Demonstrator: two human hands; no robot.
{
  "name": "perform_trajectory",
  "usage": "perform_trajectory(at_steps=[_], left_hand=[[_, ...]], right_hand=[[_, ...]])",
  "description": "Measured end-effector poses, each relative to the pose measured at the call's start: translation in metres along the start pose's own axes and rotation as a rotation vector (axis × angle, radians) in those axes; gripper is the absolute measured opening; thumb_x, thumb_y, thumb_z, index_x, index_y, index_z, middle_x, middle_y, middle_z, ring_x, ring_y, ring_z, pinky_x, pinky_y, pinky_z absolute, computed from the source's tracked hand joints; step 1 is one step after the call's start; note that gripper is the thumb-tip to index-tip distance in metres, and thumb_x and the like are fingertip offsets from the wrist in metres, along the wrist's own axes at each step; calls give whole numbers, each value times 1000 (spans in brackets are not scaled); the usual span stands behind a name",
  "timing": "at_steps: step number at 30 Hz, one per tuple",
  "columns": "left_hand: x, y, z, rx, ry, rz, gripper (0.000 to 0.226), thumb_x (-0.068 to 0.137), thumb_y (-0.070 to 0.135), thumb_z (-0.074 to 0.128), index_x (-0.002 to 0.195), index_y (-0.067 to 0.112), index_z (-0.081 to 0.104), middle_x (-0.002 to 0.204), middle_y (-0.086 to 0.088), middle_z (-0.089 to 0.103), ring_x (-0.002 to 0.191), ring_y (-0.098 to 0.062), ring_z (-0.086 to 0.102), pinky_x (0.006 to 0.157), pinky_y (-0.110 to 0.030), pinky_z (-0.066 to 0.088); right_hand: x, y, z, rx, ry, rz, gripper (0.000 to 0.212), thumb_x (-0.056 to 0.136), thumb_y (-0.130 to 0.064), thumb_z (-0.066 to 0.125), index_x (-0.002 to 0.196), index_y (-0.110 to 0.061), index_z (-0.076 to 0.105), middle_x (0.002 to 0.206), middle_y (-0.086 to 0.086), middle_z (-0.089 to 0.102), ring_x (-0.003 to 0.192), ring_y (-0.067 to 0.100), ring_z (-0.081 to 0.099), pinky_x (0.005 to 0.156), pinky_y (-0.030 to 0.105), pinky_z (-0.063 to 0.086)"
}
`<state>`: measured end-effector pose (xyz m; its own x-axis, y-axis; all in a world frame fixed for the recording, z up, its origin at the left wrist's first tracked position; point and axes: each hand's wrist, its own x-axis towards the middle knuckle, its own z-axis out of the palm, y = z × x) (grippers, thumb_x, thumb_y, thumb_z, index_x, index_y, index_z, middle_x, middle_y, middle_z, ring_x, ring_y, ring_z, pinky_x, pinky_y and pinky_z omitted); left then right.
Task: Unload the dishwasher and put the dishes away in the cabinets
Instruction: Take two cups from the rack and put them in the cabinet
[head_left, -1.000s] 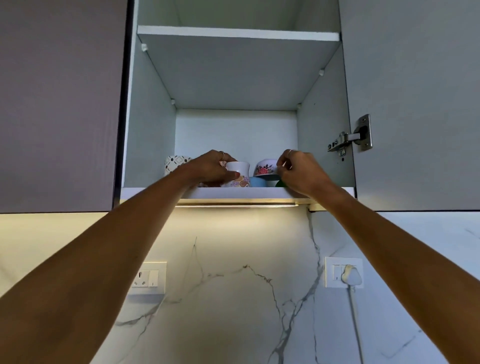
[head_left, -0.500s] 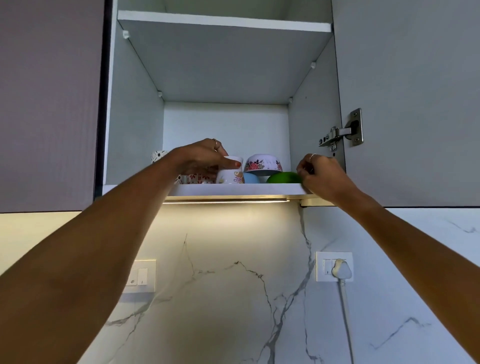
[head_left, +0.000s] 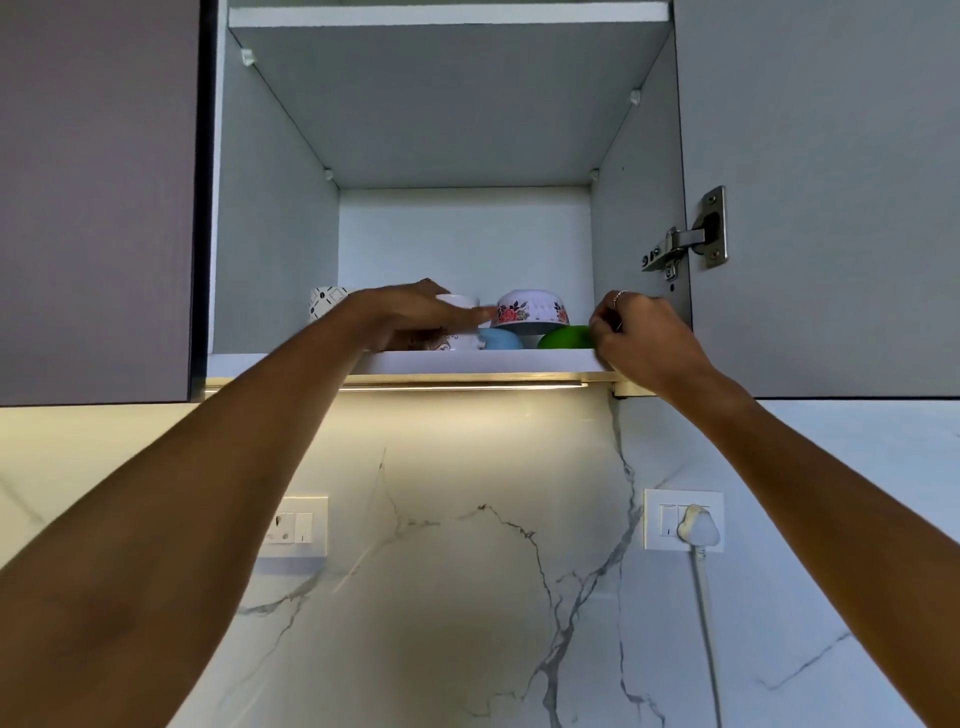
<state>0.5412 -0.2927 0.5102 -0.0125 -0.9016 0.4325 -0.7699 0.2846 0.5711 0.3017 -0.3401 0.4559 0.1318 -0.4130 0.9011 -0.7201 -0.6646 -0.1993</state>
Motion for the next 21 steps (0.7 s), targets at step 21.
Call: perform_trajectory(at_steps=[21], left_hand=[[-26, 4, 33, 312, 904, 183, 80, 79, 50, 66, 141, 13, 32, 143, -12, 35, 130, -31, 37, 105, -47, 33]], right_hand=[[-104, 16, -31, -219, 108, -463, 27, 87, -12, 52, 112, -5, 60, 112, 13, 60, 96, 29, 57, 83, 36, 48]])
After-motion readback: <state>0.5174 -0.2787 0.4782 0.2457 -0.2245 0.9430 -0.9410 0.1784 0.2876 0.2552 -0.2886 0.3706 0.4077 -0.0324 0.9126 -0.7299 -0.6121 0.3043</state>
